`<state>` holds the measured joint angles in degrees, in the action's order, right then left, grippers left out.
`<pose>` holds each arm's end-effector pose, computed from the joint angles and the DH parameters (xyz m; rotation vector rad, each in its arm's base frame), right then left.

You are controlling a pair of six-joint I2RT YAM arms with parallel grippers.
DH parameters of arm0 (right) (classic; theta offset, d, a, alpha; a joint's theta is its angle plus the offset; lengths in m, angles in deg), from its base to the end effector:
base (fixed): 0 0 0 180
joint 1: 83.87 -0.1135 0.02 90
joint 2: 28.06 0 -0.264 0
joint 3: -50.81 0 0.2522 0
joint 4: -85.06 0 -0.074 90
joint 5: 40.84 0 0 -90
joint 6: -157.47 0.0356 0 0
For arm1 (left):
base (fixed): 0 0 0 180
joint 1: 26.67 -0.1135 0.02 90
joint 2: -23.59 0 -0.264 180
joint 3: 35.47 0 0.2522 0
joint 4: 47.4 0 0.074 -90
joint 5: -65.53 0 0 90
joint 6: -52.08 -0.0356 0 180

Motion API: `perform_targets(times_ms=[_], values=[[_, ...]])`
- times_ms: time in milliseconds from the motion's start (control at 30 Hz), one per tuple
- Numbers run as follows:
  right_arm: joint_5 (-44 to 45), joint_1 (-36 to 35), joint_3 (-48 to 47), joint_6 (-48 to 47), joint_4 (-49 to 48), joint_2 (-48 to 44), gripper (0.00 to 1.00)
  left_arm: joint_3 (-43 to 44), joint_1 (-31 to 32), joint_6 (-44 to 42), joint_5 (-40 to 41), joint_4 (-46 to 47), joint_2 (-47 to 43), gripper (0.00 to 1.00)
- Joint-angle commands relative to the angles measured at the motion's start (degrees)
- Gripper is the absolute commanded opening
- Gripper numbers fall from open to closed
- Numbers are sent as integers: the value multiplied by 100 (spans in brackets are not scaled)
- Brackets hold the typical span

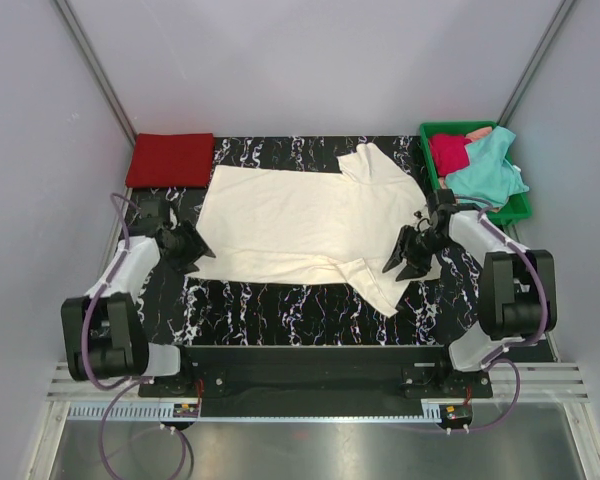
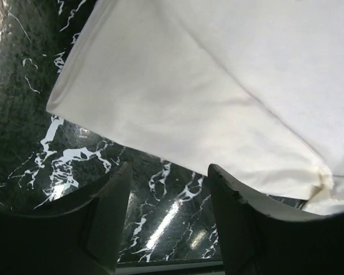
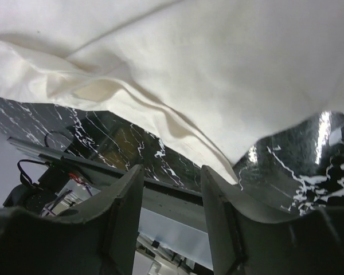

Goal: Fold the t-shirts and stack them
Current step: Fold the tshirt

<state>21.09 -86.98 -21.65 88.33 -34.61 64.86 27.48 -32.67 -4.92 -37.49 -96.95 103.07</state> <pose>0.2853 0.0323 0.1849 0.4016 2.9622 0.7808 0.2571 0.0190 0.2020 -0.8569 2.6194 -0.4420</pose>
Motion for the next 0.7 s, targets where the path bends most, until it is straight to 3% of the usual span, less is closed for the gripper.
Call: perform_targets(times_ms=[0,133,200,233,333,433,667], values=[[557,-31,7,286,967,-475,52,161,125,-134,194,-103,-486,64],[733,-31,297,269,1065,-942,59,302,932,-302,-34,440,-723,72],[620,-40,525,278,1030,-1039,61,564,1775,-485,-113,976,-593,73],[506,-40,691,374,995,-1057,61,914,2404,-583,-70,1160,-313,74],[207,-31,991,567,698,-1197,60,1574,3530,-1092,150,1293,529,73],[48,-40,1395,901,425,-1373,56,2374,4201,-1628,361,1608,1286,72],[136,-40,1817,1349,64,-1707,45,3140,4757,-2481,-96,2437,2597,69]])
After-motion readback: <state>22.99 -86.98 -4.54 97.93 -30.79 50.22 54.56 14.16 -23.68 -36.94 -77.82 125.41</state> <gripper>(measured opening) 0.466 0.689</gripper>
